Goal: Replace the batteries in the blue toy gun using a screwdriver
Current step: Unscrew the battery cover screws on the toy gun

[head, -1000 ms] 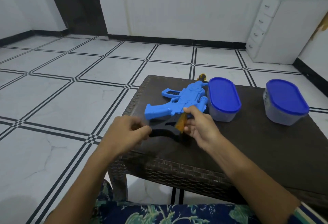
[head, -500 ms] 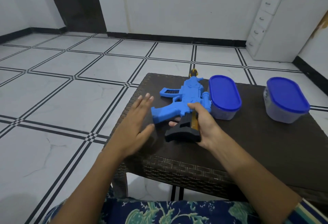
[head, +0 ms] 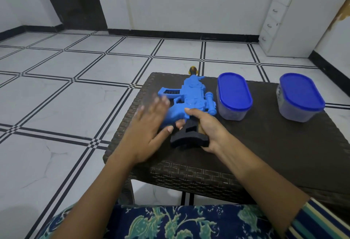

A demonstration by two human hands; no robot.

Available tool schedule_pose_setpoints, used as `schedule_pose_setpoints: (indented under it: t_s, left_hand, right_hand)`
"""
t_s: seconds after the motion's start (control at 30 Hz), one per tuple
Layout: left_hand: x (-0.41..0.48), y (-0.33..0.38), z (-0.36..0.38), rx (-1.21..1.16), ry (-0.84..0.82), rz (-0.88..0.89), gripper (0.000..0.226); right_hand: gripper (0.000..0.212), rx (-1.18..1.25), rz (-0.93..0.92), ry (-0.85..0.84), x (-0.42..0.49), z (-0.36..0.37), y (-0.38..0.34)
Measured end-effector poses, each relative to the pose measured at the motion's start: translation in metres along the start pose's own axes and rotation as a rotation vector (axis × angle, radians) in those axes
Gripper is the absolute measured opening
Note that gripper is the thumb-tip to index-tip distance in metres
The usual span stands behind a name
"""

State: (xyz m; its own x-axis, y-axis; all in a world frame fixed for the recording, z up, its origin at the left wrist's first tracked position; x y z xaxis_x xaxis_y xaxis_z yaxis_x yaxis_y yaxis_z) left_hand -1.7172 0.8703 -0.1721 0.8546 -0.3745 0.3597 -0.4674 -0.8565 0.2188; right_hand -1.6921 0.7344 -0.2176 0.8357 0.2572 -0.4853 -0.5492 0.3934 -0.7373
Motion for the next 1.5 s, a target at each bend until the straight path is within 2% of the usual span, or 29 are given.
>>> schedule_pose_setpoints:
  t_s: [0.03,0.07,0.17,0.43,0.53,0.7,0.87,0.97,1.1,1.2,1.37,1.5]
  left_hand:
    - [-0.002,-0.006,0.016,0.028,-0.128,-0.033,0.074]
    - [-0.003,-0.012,0.024,0.029,-0.176,-0.059,0.074]
    - [-0.001,-0.017,0.012,-0.067,-0.088,-0.098,0.066]
    - [-0.004,-0.011,-0.023,-0.317,0.119,-0.068,0.058]
    - [-0.005,-0.021,-0.029,-0.411,0.182,-0.114,0.056]
    - [-0.002,-0.021,-0.018,-0.384,0.150,-0.063,0.057]
    - [0.000,-0.018,-0.008,-0.352,0.111,-0.043,0.057]
    - [0.002,-0.014,-0.004,-0.388,0.099,-0.033,0.056]
    - [0.006,-0.001,-0.006,-0.564,0.106,-0.057,0.050]
    - [0.007,-0.007,-0.009,-0.759,0.129,-0.185,0.047]
    - [0.007,-0.016,-0.011,-1.025,0.174,-0.322,0.053]
    - [0.010,-0.018,-0.012,-1.140,0.191,-0.356,0.051]
  right_hand:
    - [0.020,-0.008,-0.023,-0.010,-0.001,0.001,-0.003]
    - [0.023,-0.008,-0.039,-0.027,-0.001,0.003,-0.006]
    - [0.030,0.030,-0.054,-0.101,-0.004,0.010,-0.010]
    - [0.029,0.059,-0.095,-0.146,-0.006,0.016,-0.019]
    - [0.021,0.046,-0.105,-0.136,-0.005,0.014,-0.022]
    - [0.025,0.042,-0.139,-0.168,-0.004,0.014,-0.024]
    - [0.044,0.102,-0.265,-0.258,-0.014,0.018,-0.047]
    - [0.049,0.052,-0.343,-0.292,-0.020,0.017,-0.060]
    - [0.048,0.039,-0.368,-0.310,-0.027,0.020,-0.062]
    - [0.049,-0.012,-0.421,-0.284,-0.035,0.019,-0.071]
    - [0.065,-0.240,-0.494,-0.157,-0.041,0.019,-0.069]
    - [0.068,-0.396,-0.541,-0.113,-0.040,0.026,-0.063]
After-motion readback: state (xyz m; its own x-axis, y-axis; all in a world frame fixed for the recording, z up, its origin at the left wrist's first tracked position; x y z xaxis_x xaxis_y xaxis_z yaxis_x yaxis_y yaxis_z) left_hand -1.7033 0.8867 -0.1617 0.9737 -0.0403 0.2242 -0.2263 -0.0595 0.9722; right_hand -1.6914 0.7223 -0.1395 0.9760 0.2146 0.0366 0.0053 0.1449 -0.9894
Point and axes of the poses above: each hand's wrist, its own x-axis towards the middle knuckle, its own z-axis out of the palm, y = z × x, the point moved 8 cm from there along x, towards the middle knuckle, and after that the axes turned 3 degrees about x, right-handed, at the moved point
